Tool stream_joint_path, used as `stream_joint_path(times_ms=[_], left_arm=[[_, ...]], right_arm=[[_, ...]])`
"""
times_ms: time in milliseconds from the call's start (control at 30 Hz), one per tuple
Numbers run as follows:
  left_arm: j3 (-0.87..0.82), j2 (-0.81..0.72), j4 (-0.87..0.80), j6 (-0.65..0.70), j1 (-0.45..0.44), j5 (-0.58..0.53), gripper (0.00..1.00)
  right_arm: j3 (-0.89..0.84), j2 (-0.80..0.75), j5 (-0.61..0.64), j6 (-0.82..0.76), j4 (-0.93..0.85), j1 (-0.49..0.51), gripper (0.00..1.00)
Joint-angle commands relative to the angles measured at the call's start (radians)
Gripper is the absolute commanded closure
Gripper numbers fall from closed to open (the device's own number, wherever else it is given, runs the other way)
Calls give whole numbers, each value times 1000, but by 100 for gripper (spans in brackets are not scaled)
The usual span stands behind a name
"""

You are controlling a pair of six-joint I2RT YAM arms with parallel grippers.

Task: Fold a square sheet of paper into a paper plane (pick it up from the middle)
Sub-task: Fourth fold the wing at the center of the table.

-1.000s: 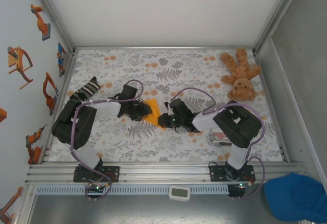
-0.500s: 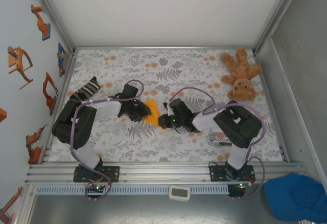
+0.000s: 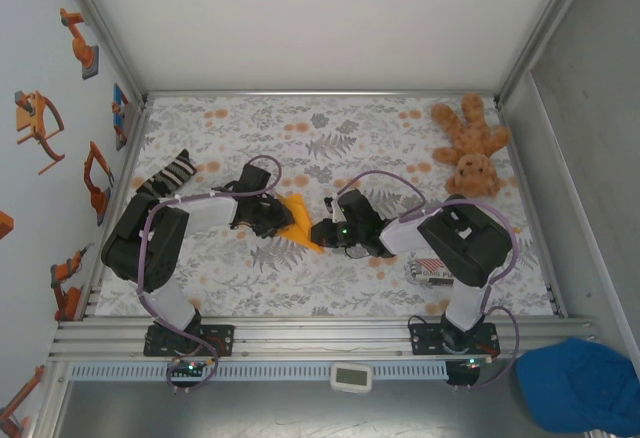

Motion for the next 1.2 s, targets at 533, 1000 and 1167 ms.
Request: stream_joint_path(times_ms=[533, 1000, 1167], left_arm=[[29, -98, 27, 76, 0, 7, 75], [-147, -76, 357, 16, -9, 89, 55], [-142, -50, 335, 21, -15, 77, 54]], right_arm=[[5, 42, -64, 65, 3, -31, 100], [8, 53, -67, 82, 3, -40, 100], [9, 56, -66, 84, 3, -41, 100]])
